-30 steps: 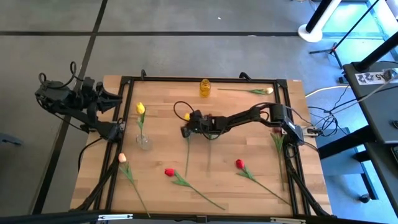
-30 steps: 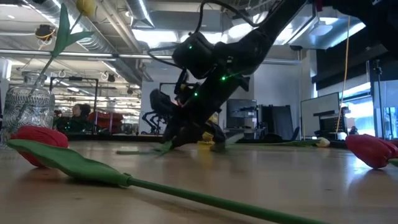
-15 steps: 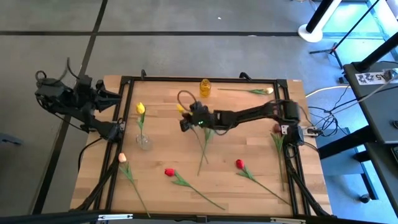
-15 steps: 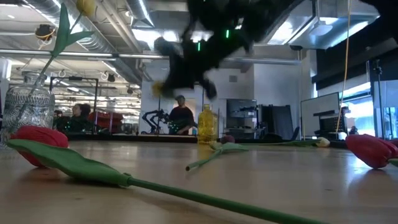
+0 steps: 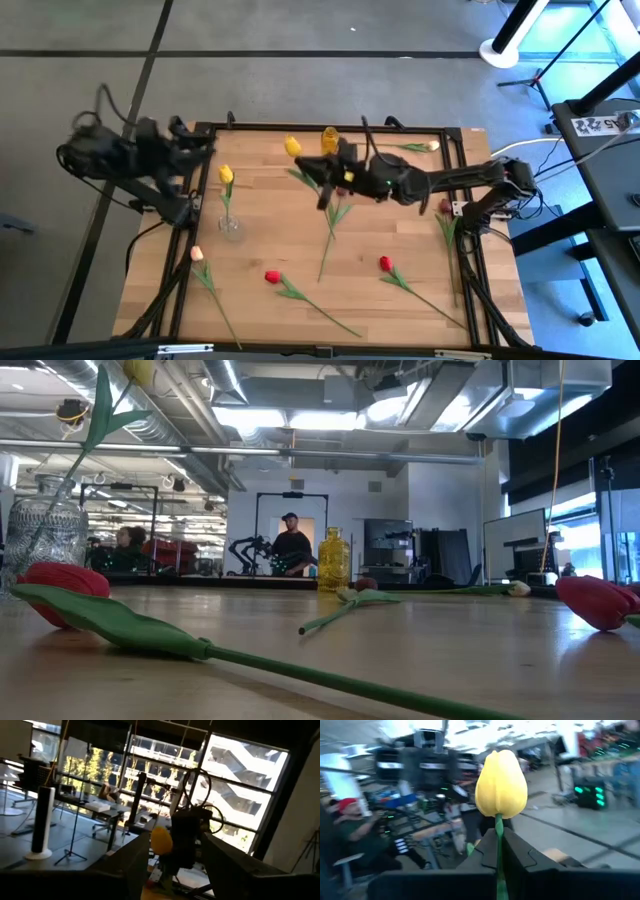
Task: Sort flowers into vase by color
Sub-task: Put the yellow flower into the transparent vase
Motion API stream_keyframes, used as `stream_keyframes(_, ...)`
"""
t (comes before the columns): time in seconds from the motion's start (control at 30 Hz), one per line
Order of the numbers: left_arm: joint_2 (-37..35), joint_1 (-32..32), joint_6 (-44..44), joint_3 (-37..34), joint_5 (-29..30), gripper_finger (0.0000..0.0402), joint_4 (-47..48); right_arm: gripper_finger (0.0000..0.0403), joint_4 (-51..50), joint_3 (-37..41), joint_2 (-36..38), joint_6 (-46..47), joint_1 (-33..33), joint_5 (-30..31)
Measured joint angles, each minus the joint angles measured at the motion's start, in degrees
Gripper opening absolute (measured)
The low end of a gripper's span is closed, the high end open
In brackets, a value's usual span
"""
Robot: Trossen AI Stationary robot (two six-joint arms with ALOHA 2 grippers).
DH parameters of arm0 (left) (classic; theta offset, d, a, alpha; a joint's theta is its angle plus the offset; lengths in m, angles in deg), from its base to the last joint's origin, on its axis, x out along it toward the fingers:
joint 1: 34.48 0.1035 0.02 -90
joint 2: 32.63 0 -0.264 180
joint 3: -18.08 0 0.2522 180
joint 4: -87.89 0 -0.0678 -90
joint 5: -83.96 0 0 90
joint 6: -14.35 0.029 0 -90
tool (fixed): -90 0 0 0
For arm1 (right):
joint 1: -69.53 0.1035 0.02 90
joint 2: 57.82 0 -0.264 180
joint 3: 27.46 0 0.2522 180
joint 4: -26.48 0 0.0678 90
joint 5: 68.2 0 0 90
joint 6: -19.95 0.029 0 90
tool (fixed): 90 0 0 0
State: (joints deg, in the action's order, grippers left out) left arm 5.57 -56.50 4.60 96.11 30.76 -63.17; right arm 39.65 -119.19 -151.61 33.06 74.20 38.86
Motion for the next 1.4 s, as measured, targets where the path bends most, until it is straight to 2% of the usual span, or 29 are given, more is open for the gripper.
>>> stream_keyframes(0.13,8.32,-0.06,0.78,0.00,-1.87,0.0176,-7.59,0.0004,3.85,0.17,-0.34,-1.62,3.16,-3.63)
stream_keyframes(0.27,15.52,-1.52,-0.31,-0.07,-3.96,0.0173,-13.02,0.0006,16.06,0.11,-0.21,-3.89,5.80,-2.21)
stream_keyframes(0.37,20.43,-2.85,-1.09,-0.07,-2.80,0.0175,-18.56,0.0004,24.62,0.11,-0.21,-7.26,6.35,-4.75)
stream_keyframes(0.47,24.61,-3.21,-1.09,-0.07,-1.64,0.0179,-22.27,0.0004,27.15,0.04,-0.12,-7.54,6.25,-7.95)
stream_keyframes(0.7,30.15,-1.18,-3.64,-0.07,-1.64,0.0199,-23.15,0.0004,26.05,0.04,-0.30,-7.43,6.21,-11.95)
stream_keyframes(0.8,31.52,0.16,-5.25,-0.07,-4.77,0.0203,-23.61,0.0003,23.98,0.04,-0.55,-7.71,6.16,-15.20)
stream_keyframes(0.87,32.64,1.42,-5.51,-0.04,-9.09,0.0202,-23.68,0.0003,22.32,0.04,-1.08,-9.23,6.18,-14.62)
stream_keyframes(0.97,33.76,1.49,-5.20,-0.09,-9.45,0.0197,-24.46,0.0003,20.98,0.07,-1.77,-10.85,6.18,-14.58)
stream_keyframes(1.1,33.46,1.56,-4.35,0.02,-9.80,0.0189,-30.53,0.0004,21.12,0.07,-1.83,-11.73,6.24,-11.22)
stream_keyframes(1.27,33.48,2.09,-1.63,-0.04,-7.24,0.0160,-30.60,0.0004,22.42,0.04,-1.85,-11.82,6.18,-11.65)
stream_keyframes(1.4,34.12,3.06,-1.63,-0.02,-6.44,0.0099,-30.80,0.0009,20.15,0.04,-1.83,-11.86,6.34,-12.11)
